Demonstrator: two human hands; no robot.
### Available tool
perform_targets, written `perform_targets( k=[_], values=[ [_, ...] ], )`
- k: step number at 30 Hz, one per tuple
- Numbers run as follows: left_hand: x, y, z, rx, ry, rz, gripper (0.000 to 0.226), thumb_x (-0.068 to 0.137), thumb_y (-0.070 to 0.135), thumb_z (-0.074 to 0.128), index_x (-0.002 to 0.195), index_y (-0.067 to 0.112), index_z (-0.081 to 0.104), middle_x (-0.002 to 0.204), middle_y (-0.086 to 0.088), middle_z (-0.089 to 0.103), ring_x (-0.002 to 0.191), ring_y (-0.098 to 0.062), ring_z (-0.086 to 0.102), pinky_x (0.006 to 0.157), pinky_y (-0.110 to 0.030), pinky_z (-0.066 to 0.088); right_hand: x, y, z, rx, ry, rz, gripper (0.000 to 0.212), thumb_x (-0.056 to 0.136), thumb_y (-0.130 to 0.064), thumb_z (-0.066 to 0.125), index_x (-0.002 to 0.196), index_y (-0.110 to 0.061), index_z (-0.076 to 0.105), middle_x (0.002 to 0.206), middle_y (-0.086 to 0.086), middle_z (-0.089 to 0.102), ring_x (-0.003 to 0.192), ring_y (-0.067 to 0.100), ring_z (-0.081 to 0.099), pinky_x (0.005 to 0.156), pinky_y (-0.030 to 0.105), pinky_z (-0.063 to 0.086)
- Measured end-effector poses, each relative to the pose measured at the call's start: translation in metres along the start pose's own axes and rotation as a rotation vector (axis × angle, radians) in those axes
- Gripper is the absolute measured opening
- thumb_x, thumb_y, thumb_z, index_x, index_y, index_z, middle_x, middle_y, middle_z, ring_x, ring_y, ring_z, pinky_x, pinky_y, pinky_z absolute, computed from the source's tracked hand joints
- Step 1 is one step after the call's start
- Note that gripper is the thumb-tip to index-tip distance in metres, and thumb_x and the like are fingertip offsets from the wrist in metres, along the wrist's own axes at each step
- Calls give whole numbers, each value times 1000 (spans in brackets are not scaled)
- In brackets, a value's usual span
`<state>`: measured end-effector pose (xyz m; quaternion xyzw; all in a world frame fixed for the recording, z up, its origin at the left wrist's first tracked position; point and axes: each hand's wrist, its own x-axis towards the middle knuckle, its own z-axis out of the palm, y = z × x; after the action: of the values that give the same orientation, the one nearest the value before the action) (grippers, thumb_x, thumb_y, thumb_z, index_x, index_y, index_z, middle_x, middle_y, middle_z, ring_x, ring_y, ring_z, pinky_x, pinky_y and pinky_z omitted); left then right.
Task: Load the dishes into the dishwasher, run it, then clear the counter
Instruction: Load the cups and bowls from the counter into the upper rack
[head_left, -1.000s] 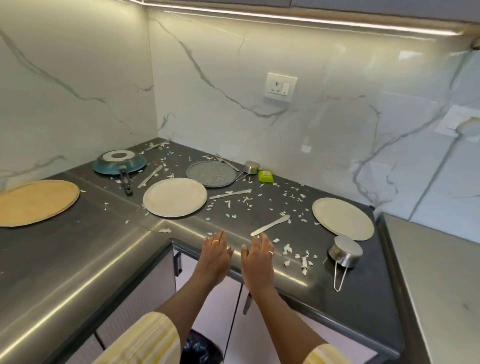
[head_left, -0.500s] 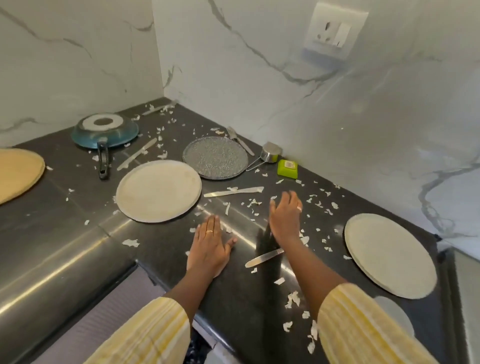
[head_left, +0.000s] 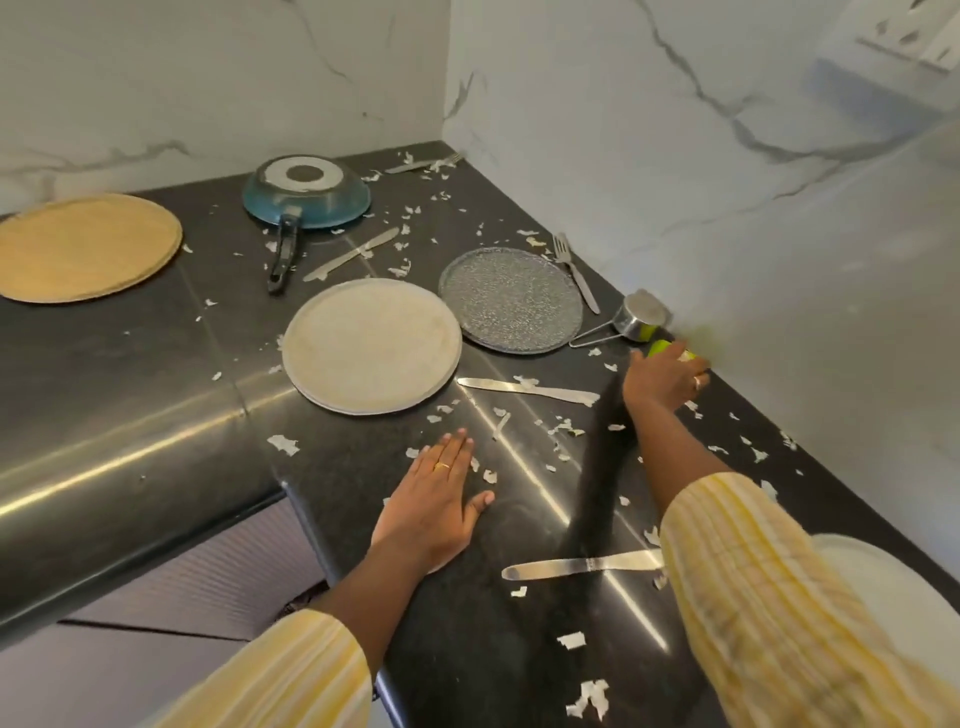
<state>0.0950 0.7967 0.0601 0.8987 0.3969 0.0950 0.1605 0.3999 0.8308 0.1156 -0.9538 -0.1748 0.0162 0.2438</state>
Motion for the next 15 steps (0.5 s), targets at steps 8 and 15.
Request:
perform_targets(
  k=[8, 15],
  values=[
    [-2, 1, 0, 5, 6, 5, 69, 95, 55, 22, 149, 19, 2, 158, 5, -1, 144, -9, -3, 110, -20, -11, 28, 12, 8, 20, -70, 117, 49, 92, -32, 54, 136, -20, 34, 139, 31, 31, 129, 46, 27, 108, 52, 25],
    [-3, 4, -7, 3, -24, -10, 68, 95, 54, 24, 149, 20, 1, 158, 5, -1, 144, -8, -3, 111, -21, -8, -6, 22, -3, 123, 18, 2, 67, 83, -30, 65, 139, -19, 30, 130, 25, 41, 120, 41, 36, 99, 47, 38]
  ],
)
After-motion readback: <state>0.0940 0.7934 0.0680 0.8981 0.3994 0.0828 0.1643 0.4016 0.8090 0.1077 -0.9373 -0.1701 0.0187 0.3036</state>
